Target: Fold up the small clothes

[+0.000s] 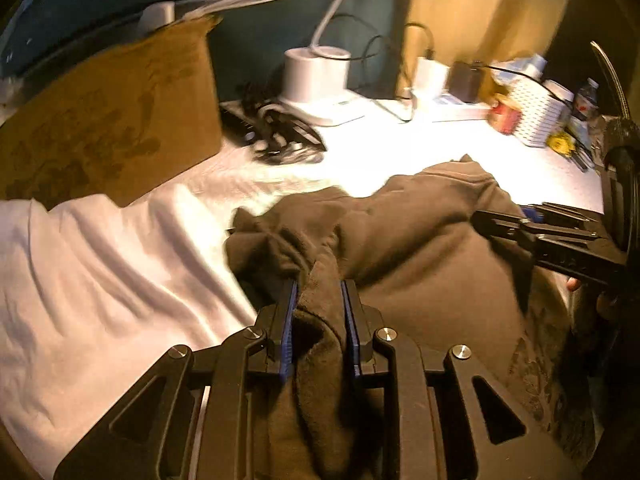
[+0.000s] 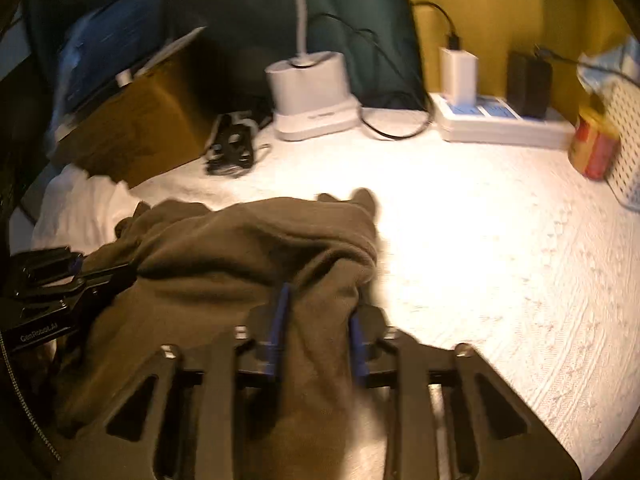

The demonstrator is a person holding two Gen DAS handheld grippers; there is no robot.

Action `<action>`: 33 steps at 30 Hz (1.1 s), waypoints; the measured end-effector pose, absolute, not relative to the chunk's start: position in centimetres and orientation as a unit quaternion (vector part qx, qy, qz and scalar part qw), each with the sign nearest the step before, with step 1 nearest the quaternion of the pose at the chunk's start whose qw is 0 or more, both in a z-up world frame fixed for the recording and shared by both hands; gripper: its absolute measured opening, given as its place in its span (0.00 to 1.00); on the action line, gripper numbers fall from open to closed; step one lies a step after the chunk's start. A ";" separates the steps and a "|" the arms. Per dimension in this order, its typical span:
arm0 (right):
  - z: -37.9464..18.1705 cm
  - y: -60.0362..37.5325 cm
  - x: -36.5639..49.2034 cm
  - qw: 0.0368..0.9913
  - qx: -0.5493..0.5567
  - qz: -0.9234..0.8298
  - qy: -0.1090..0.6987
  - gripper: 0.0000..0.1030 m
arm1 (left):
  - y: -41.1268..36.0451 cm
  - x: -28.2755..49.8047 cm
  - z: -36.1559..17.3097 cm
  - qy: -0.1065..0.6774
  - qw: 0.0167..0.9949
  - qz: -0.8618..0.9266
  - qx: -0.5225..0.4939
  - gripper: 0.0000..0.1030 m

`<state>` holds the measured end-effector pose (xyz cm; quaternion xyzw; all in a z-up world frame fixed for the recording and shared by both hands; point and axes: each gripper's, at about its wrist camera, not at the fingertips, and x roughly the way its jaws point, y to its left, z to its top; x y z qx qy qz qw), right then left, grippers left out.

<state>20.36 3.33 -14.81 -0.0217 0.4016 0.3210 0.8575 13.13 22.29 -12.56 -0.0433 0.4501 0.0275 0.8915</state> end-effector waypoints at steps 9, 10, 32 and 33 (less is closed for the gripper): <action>-14.9 1.9 22.9 0.867 -0.002 0.291 0.405 0.52 | 22.6 14.4 -13.1 0.465 0.884 0.057 -0.016 0.22; -14.9 1.9 22.9 0.867 -0.004 0.291 0.404 0.52 | 22.6 14.3 -13.0 0.461 0.885 0.060 -0.012 0.22; -13.2 0.2 18.5 0.884 -0.030 0.265 0.383 0.52 | 19.8 8.6 -10.4 0.428 0.902 0.038 -0.036 0.57; -13.2 0.2 18.2 0.884 -0.032 0.266 0.382 0.52 | 19.7 8.2 -10.5 0.431 0.901 0.035 -0.037 0.57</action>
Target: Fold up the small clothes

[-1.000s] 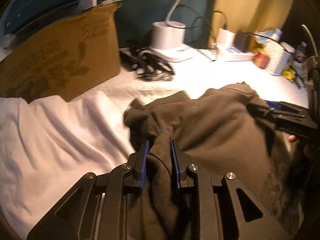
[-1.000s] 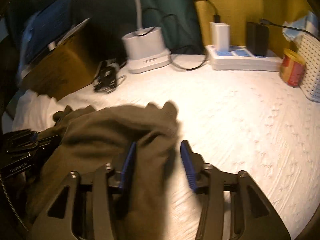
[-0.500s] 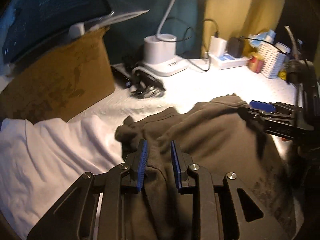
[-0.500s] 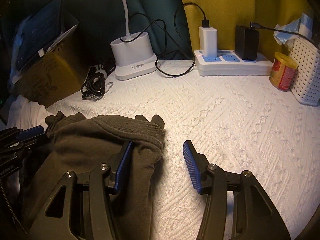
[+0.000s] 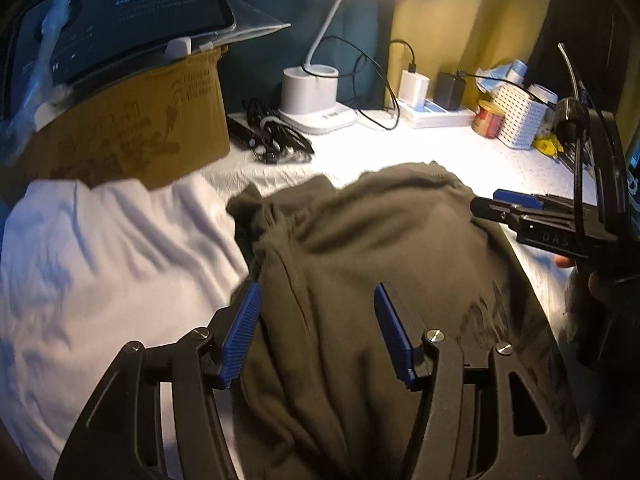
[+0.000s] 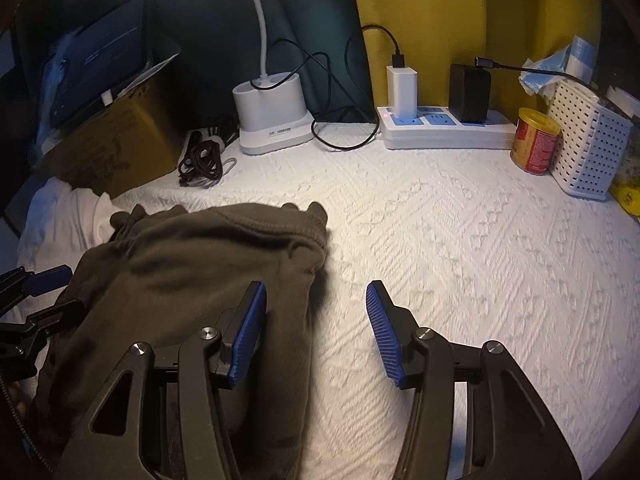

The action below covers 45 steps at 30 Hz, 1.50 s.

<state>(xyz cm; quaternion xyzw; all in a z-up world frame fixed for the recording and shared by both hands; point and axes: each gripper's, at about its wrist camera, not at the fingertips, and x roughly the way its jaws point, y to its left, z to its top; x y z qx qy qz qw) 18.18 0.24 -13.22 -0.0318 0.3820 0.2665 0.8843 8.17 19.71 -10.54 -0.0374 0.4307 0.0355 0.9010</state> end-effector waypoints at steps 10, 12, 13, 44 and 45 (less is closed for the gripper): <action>-14.0 1.0 12.9 0.875 -0.046 0.285 0.388 0.52 | 19.6 5.2 -12.4 0.443 0.895 0.045 -0.027 0.57; -14.2 1.0 12.2 0.875 -0.050 0.283 0.389 0.52 | 19.8 4.7 -12.4 0.436 0.898 0.050 -0.030 0.57; -14.3 1.0 11.8 0.874 -0.050 0.283 0.391 0.52 | 20.1 4.4 -12.4 0.431 0.900 0.050 -0.039 0.57; -16.0 -3.6 1.9 0.850 -0.067 0.331 0.404 0.52 | 14.7 -5.1 -10.2 0.332 0.934 0.074 -0.112 0.98; -16.0 -3.8 1.7 0.850 -0.068 0.332 0.403 0.52 | 14.5 -5.1 -10.3 0.332 0.933 0.077 -0.112 0.98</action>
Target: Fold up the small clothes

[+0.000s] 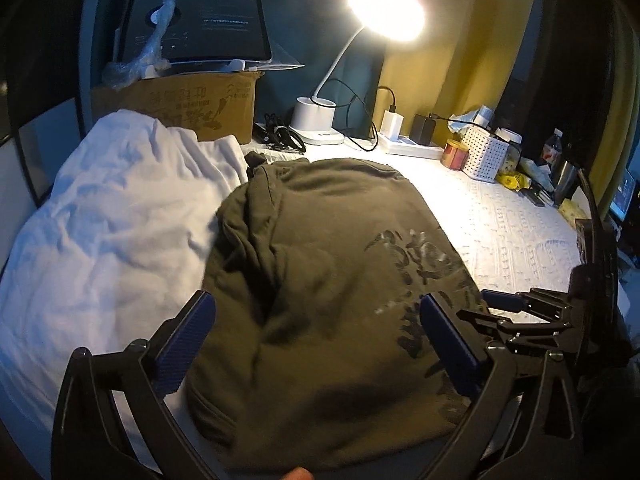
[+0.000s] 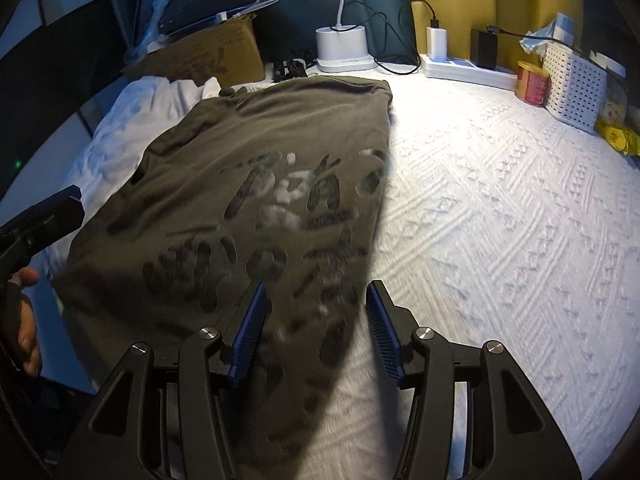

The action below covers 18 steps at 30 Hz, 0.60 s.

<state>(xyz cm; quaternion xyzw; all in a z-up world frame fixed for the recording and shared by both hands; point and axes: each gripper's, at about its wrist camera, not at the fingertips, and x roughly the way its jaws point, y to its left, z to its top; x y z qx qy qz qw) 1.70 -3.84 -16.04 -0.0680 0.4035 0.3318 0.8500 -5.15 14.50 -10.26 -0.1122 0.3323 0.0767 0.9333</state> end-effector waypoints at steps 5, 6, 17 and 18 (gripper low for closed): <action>-16.0 -5.6 1.0 0.852 -0.067 0.330 0.400 0.52 | 12.6 -5.4 -10.7 0.339 0.931 0.090 -0.102 0.98; -16.0 -6.1 0.8 0.854 -0.065 0.329 0.397 0.52 | 12.2 -5.5 -10.7 0.340 0.931 0.091 -0.099 0.98; -15.7 -12.3 0.5 0.877 -0.028 0.279 0.390 0.58 | 6.8 -4.0 -11.1 0.357 0.931 0.029 -0.070 0.98; -15.7 -12.9 0.6 0.879 -0.024 0.273 0.390 0.61 | 6.3 -3.8 -11.0 0.358 0.931 0.027 -0.064 0.98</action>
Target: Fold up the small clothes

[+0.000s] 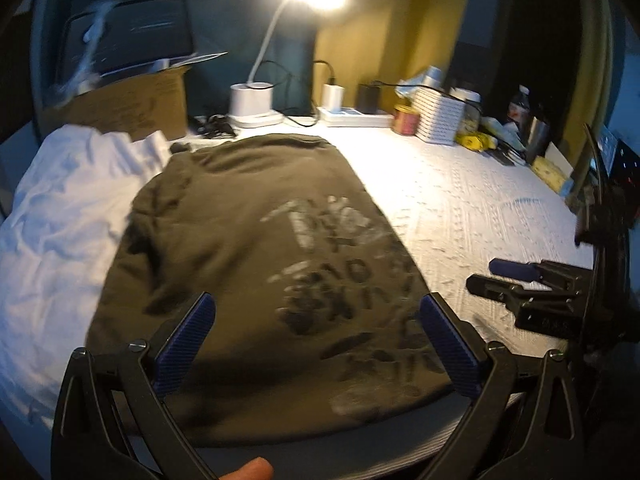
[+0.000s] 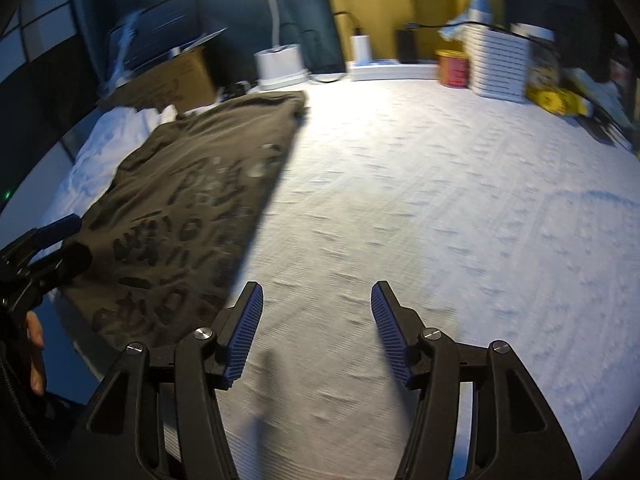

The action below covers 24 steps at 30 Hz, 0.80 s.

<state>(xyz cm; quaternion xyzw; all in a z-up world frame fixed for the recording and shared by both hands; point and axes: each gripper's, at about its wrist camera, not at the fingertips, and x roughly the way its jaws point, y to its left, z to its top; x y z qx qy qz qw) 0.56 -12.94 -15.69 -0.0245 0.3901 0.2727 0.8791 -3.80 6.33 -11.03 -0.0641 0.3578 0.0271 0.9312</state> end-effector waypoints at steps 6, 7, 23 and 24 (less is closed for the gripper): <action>-15.0 -17.1 0.8 0.893 -0.002 0.240 0.381 0.64 | 3.5 -2.4 -11.0 0.361 0.932 -0.003 -0.045 0.98; -14.8 -17.8 0.9 0.895 0.002 0.234 0.379 0.64 | 3.2 -2.2 -10.9 0.359 0.932 -0.009 -0.045 0.98; -12.1 -24.5 1.5 0.915 0.020 0.189 0.355 0.64 | -1.3 -0.4 -7.2 0.312 0.949 -0.052 0.005 0.98; -11.9 -24.6 1.4 0.916 0.019 0.188 0.353 0.64 | -1.4 -0.4 -6.7 0.305 0.951 -0.051 0.009 0.98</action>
